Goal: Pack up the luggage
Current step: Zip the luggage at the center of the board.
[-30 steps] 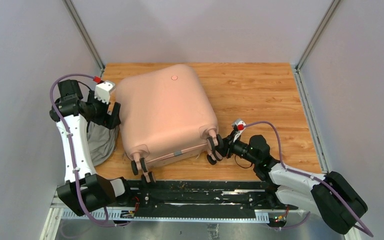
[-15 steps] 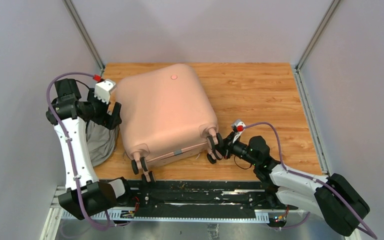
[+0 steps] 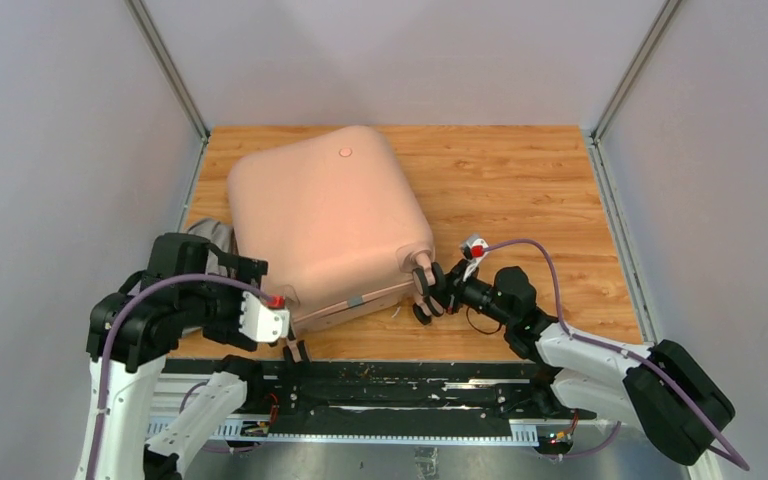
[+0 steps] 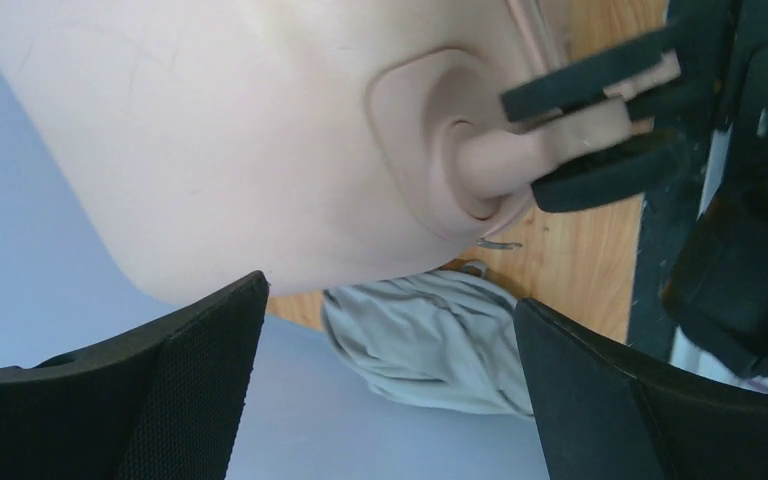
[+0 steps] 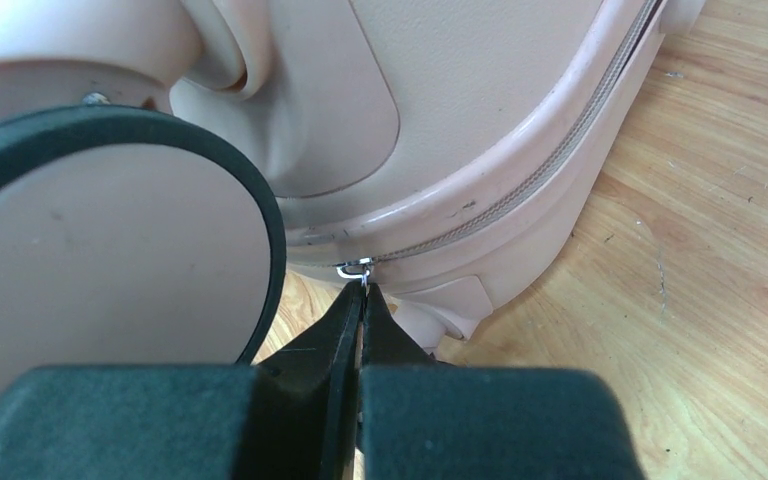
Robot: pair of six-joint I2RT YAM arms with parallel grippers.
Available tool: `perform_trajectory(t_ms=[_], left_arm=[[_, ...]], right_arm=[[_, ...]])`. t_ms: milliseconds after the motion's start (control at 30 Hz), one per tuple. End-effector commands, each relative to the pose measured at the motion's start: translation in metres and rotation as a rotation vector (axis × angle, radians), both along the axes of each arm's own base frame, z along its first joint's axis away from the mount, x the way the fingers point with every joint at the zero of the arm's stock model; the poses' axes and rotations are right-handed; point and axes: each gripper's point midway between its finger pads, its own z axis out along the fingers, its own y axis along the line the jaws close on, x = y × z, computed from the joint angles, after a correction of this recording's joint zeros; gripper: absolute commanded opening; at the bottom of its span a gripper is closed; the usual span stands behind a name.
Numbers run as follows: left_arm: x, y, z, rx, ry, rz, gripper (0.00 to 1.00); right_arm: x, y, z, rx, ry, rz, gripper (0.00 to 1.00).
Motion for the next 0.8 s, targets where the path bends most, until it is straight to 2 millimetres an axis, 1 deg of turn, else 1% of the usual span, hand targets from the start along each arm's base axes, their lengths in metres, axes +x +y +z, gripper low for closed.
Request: perform_trajectory(t_ms=[0,67,133,200,267,333,567,600,667,767], left_arm=[[-0.01,0.018,-0.034,0.283,-0.015,-0.254,0.99],[-0.012,0.022,-0.049,0.381,-0.05,-0.391,0.98],[-0.013,0.016,-0.059,0.413,-0.079,-0.512,0.96],[-0.012,0.005,-0.061,0.41,-0.125,-0.604,0.96],[-0.004,-0.007,-0.056,0.383,-0.197,-0.654,0.96],[-0.003,-0.018,-0.054,0.372,-0.245,-0.727,0.95],[-0.019,-0.045,-0.051,0.327,-0.378,-0.958,0.97],[-0.021,-0.047,-0.054,0.325,-0.383,-0.983,0.97],[-0.02,-0.046,-0.064,0.366,-0.376,-1.038,0.97],[-0.02,-0.05,-0.076,0.379,-0.359,-1.121,0.97]], right_arm=[[0.02,0.004,0.027,0.049,-0.043,-0.043,0.0],[0.02,0.005,0.027,0.044,-0.039,-0.039,0.0],[0.022,0.004,0.027,0.037,-0.038,-0.043,0.0],[0.023,0.003,0.027,0.033,-0.033,-0.049,0.0],[0.025,0.003,0.026,0.03,-0.03,-0.05,0.0],[0.025,0.004,0.025,0.028,-0.024,-0.045,0.0],[0.029,0.003,0.025,0.023,-0.013,-0.042,0.0],[0.03,0.003,0.025,0.023,-0.012,-0.042,0.0],[0.031,0.004,0.025,0.021,-0.008,-0.039,0.0],[0.033,0.005,0.026,0.021,-0.005,-0.034,0.0]])
